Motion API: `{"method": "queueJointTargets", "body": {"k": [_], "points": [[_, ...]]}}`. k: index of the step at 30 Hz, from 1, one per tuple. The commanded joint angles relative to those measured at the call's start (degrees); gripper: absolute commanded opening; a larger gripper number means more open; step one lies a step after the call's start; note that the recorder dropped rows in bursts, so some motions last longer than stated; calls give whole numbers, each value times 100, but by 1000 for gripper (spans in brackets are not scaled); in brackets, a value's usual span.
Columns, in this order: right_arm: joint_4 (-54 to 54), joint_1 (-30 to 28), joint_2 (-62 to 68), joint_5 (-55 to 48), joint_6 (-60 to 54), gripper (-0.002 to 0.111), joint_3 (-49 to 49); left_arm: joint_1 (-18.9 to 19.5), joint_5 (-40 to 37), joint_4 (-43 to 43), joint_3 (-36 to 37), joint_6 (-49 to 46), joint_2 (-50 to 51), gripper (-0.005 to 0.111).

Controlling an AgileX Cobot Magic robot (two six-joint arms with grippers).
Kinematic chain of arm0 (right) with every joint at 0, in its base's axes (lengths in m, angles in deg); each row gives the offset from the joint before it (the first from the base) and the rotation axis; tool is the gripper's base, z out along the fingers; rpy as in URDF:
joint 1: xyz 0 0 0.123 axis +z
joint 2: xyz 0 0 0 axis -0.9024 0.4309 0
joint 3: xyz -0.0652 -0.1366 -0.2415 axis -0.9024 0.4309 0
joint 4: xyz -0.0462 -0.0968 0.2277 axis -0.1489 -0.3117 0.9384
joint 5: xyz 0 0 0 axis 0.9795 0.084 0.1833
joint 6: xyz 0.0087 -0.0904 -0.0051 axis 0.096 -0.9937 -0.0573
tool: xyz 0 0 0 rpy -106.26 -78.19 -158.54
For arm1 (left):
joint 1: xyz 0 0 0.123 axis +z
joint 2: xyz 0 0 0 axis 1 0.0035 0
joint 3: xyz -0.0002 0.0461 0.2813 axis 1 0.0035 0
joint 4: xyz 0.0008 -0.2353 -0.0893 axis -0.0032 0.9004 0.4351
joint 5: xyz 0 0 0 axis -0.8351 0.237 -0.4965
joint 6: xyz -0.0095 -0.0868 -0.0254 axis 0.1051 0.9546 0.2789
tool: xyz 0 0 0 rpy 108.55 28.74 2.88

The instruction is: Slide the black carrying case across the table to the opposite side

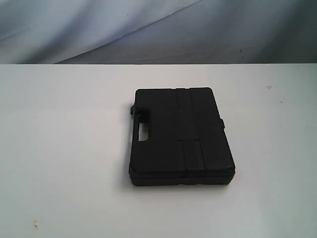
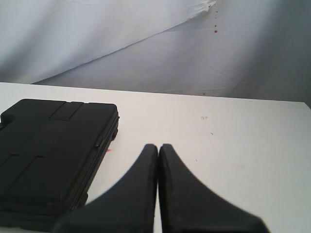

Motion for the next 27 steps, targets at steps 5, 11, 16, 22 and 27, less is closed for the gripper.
{"method": "queueJointTargets", "body": {"k": [5, 11, 16, 22, 27], "points": [[39, -43, -18, -35, 3, 0, 20, 5, -3425, -1916, -1745, 2568, 85, 0], [39, -43, -18, -35, 3, 0, 20, 5, -3662, -3190, -2761, 3220, 845, 0], [39, -43, -18, -35, 3, 0, 20, -5, -3673, -3243, -3197, 3220, 1782, 0], [39, -43, -18, -35, 3, 0, 20, -58, -4015, -3677, -3563, 3178, 2725, 0], [39, -43, -18, -35, 3, 0, 20, -403, -4198, -4612, -3650, 3070, 2931, 0]]}}
